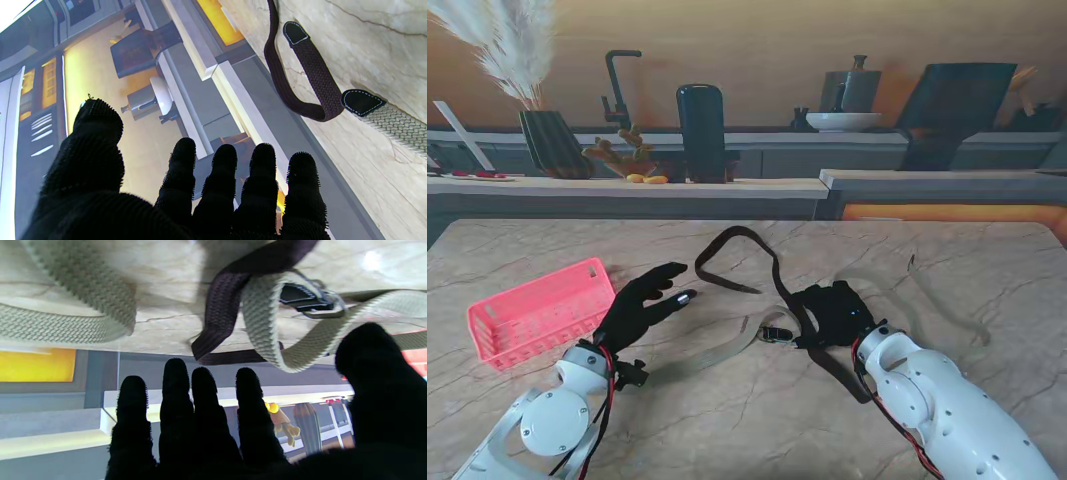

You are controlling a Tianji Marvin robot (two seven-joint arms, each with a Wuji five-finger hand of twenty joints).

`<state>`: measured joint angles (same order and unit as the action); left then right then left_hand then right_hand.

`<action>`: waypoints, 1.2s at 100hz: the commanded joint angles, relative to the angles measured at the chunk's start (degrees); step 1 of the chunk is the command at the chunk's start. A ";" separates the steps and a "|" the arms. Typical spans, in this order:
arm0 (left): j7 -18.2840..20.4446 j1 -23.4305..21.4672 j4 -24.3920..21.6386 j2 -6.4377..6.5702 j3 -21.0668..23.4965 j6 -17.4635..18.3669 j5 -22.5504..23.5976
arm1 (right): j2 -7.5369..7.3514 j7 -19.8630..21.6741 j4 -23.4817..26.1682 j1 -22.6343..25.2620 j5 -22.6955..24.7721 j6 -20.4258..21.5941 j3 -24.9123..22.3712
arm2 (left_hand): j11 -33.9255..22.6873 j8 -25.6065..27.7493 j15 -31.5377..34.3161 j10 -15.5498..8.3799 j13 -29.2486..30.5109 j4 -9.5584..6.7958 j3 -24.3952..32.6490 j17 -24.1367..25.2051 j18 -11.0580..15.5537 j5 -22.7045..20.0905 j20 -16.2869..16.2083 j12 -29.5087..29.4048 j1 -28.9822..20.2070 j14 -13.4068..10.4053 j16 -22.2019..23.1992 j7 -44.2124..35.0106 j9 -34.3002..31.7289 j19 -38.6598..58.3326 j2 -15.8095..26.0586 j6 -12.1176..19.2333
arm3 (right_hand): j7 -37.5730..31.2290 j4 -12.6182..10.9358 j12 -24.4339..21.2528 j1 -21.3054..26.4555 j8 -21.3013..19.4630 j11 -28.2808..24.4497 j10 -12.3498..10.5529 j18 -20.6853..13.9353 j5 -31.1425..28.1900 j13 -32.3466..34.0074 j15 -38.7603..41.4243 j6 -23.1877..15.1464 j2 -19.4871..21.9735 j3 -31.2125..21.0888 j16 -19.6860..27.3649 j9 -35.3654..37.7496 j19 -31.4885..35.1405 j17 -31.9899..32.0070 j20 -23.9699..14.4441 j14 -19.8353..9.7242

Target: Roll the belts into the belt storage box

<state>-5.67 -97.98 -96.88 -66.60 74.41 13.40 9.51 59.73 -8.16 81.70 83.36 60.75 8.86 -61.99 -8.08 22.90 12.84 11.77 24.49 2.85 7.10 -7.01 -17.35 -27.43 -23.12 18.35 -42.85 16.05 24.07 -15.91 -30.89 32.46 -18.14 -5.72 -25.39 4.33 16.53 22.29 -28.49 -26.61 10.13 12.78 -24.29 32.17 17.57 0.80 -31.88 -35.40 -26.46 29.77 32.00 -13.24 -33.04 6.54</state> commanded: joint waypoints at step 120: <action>2.40 0.28 -1.65 0.16 -2.35 -4.07 -2.25 | 2.25 -3.32 -7.58 -9.59 -4.57 -9.10 10.91 | -0.65 0.51 1.02 0.07 1.48 -0.78 -1.90 -0.39 0.24 -3.11 -0.44 0.44 -0.21 0.31 1.28 -0.26 -2.67 2.36 0.26 1.61 | -29.84 2.20 5.11 24.78 10.82 -17.25 -0.24 -0.13 -15.33 11.33 28.64 -10.62 12.11 -5.12 -10.59 20.74 25.13 -3.96 5.27 2.48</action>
<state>-3.74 -98.02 -98.12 -66.12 73.17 10.56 7.81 61.88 -10.69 72.47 72.97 55.42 -1.01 -50.58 -8.13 22.92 13.35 11.77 25.29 2.85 6.23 -7.03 -17.39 -30.07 -23.11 18.35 -42.92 16.05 24.66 -15.91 -32.20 33.18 -18.12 -5.72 -51.64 5.23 20.66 44.43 -17.36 -42.38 10.12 12.79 -38.21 41.83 44.18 -4.46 -23.72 -38.95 -35.92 48.63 55.14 -17.02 -28.38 9.57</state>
